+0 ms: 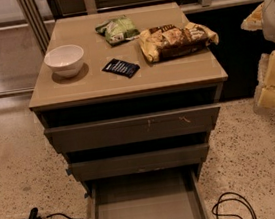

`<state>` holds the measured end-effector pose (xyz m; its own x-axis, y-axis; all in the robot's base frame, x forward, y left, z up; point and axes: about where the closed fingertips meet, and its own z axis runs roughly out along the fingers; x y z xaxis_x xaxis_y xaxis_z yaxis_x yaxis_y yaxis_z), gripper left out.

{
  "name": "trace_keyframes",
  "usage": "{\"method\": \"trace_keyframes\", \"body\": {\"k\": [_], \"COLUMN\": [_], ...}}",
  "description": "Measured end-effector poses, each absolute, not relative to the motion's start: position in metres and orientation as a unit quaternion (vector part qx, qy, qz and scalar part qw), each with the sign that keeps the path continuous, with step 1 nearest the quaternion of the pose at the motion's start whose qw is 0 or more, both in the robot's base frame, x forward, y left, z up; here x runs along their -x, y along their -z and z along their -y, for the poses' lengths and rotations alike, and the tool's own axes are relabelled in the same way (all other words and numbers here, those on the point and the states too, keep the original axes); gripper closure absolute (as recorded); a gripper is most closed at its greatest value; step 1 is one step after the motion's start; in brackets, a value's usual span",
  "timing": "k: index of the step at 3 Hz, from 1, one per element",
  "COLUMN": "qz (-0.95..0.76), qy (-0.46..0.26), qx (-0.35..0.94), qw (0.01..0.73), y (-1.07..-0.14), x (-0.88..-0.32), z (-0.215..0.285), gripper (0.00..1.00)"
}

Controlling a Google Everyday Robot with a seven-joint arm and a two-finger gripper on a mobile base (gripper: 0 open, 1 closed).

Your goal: Place rxbar blueberry into bottom drawer

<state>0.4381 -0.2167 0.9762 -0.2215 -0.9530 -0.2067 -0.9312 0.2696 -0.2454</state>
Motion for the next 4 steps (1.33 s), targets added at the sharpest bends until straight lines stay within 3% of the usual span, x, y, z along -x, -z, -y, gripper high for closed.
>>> {"method": "trace_keyframes", "body": {"k": [2,4], "qz": [-0.769,-0.715], "qy": [0.052,0.076], "qx": [0.618,0.657], "qw": [0.158,0.226], "y": [-0.984,-1.014], "x": [-0.458,-0.569], "z": [0.208,0.152], "gripper": [0.0,0.0]}}
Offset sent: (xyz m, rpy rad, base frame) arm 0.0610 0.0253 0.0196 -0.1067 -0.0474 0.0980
